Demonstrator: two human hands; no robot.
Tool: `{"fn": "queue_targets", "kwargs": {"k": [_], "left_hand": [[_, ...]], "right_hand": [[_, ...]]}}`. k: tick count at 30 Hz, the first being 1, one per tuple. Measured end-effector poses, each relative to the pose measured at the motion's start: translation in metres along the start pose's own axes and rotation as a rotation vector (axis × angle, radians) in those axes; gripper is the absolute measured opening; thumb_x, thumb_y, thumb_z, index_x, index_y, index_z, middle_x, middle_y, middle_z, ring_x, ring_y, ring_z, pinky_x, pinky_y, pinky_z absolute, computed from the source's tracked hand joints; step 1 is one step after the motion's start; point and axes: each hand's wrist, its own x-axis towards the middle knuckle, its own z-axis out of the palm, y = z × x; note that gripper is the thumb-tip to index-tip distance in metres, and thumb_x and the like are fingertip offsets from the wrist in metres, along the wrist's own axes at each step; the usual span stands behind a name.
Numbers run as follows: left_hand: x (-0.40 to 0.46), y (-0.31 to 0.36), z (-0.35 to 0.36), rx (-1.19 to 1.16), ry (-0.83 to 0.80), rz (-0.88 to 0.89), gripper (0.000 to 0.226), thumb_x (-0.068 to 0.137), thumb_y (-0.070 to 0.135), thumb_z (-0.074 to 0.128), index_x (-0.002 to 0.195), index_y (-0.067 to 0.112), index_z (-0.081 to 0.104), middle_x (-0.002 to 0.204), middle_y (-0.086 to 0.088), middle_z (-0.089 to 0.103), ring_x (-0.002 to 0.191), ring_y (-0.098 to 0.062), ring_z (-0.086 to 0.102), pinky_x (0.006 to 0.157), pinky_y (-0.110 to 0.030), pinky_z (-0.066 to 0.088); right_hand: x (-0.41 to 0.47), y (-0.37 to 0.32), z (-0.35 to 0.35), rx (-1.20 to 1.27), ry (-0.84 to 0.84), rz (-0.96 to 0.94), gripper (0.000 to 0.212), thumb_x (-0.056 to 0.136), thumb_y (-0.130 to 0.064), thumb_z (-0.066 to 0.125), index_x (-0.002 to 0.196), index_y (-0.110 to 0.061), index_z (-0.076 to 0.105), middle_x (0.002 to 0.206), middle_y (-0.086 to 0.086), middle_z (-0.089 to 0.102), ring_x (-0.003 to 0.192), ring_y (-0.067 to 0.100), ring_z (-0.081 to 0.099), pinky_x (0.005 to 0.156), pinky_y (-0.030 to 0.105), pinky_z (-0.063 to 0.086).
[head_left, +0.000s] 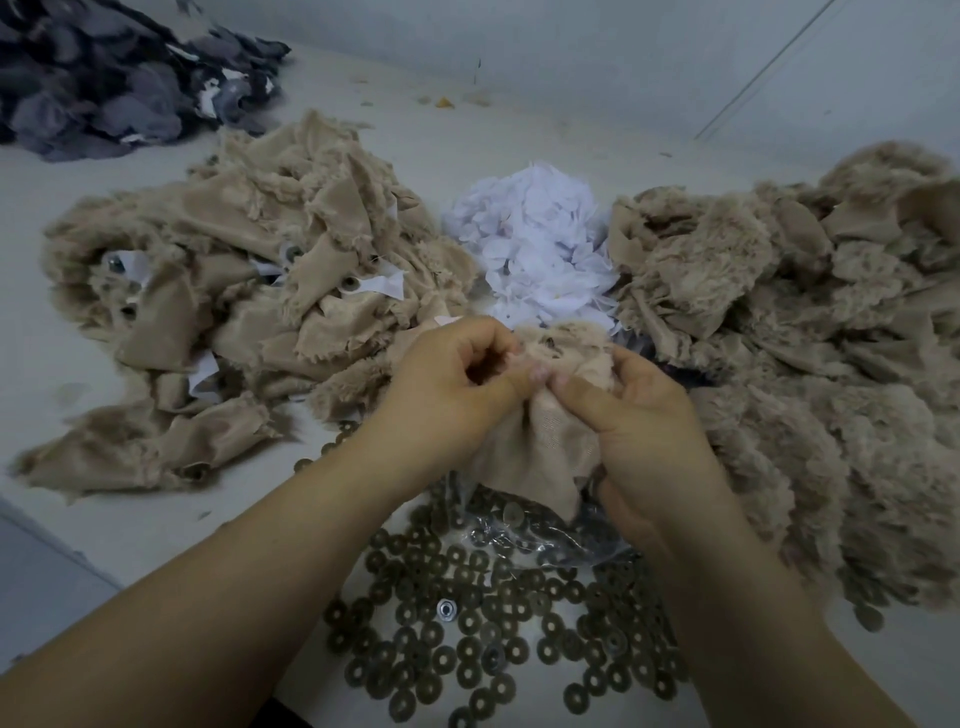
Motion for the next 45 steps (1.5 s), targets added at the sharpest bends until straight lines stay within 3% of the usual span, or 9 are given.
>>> {"fn": "queue_targets", "kwargs": {"k": [4,11,17,21,24,32,36,39,45], "left_hand": [[0.001,-0.002,0.001,-0.114,0.066,-0.076,0.039,0.098,0.019,0.058,0.058,0.019,0.056,0.056,-0.002,0.046,0.053,-0.013,0.040,0.051,-0.022,0.037],[0.001,0.000,0.006,-0.194,0.081,-0.032,0.040,0.100,0.026,0.054,0.083,-0.010,0.049,0.070,-0.012,0.049,0.066,-0.022,0.042,0.061,-0.041,0.040],[-0.002,-0.001,0.005,-0.227,0.020,-0.047,0.043,0.085,0.046,0.066,0.074,0.005,0.060,0.068,-0.015,0.054,0.065,-0.022,0.049,0.063,-0.038,0.045],[-0.003,-0.005,0.003,-0.239,0.035,-0.071,0.017,0.080,0.029,0.071,0.069,0.017,0.067,0.066,-0.009,0.060,0.063,-0.019,0.054,0.059,-0.029,0.048],[-0.002,-0.007,0.003,-0.355,0.054,-0.135,0.025,0.090,0.021,0.064,0.066,0.017,0.065,0.062,0.001,0.059,0.057,-0.010,0.054,0.054,-0.022,0.048],[-0.002,-0.007,0.006,-0.442,0.035,-0.198,0.030,0.099,0.024,0.054,0.080,0.011,0.074,0.080,-0.010,0.072,0.074,-0.019,0.067,0.068,-0.030,0.055],[-0.006,-0.002,0.004,-0.334,0.017,-0.151,0.042,0.082,0.046,0.073,0.076,0.006,0.067,0.075,-0.015,0.062,0.068,-0.026,0.054,0.063,-0.035,0.047],[-0.007,0.000,0.005,-0.324,0.016,-0.116,0.032,0.075,0.034,0.078,0.075,0.004,0.066,0.079,-0.021,0.056,0.071,-0.029,0.047,0.061,-0.035,0.039],[-0.006,0.002,0.005,-0.440,0.006,-0.103,0.016,0.075,0.023,0.069,0.061,0.016,0.067,0.061,-0.001,0.064,0.056,-0.010,0.059,0.054,-0.021,0.051]], "right_hand": [[-0.001,-0.001,0.000,0.025,0.115,-0.016,0.045,0.086,-0.011,0.072,0.127,-0.016,0.055,0.104,0.007,0.077,0.095,0.025,0.075,0.081,0.042,0.061],[-0.004,-0.004,0.003,-0.031,-0.010,0.142,0.066,0.060,-0.047,0.082,0.108,-0.003,0.073,0.103,0.015,0.076,0.097,0.029,0.074,0.087,0.043,0.058],[-0.007,0.000,0.009,0.076,-0.015,0.164,0.043,0.079,-0.028,0.076,0.111,-0.001,0.071,0.105,0.019,0.075,0.097,0.031,0.074,0.076,0.036,0.061],[-0.006,-0.003,0.009,0.166,0.044,0.187,0.027,0.092,-0.021,0.066,0.109,-0.001,0.071,0.102,0.020,0.075,0.093,0.032,0.074,0.073,0.040,0.063],[-0.007,-0.003,0.010,0.204,0.045,0.199,0.021,0.095,-0.018,0.062,0.103,-0.002,0.072,0.099,0.018,0.076,0.087,0.030,0.076,0.064,0.039,0.062],[-0.005,-0.003,0.012,0.241,0.045,0.257,0.028,0.092,-0.019,0.064,0.113,-0.001,0.069,0.106,0.019,0.075,0.094,0.032,0.074,0.072,0.043,0.063],[-0.007,-0.003,0.012,0.206,-0.004,0.234,0.046,0.076,-0.022,0.076,0.115,0.001,0.069,0.109,0.021,0.073,0.100,0.036,0.072,0.087,0.050,0.059],[-0.007,-0.002,0.012,0.194,-0.034,0.255,0.054,0.070,-0.021,0.079,0.118,0.000,0.068,0.112,0.022,0.072,0.104,0.038,0.070,0.093,0.054,0.055],[-0.006,0.001,0.015,0.267,-0.066,0.337,0.049,0.075,-0.023,0.073,0.120,-0.003,0.068,0.114,0.021,0.072,0.104,0.036,0.071,0.088,0.049,0.057]]}}
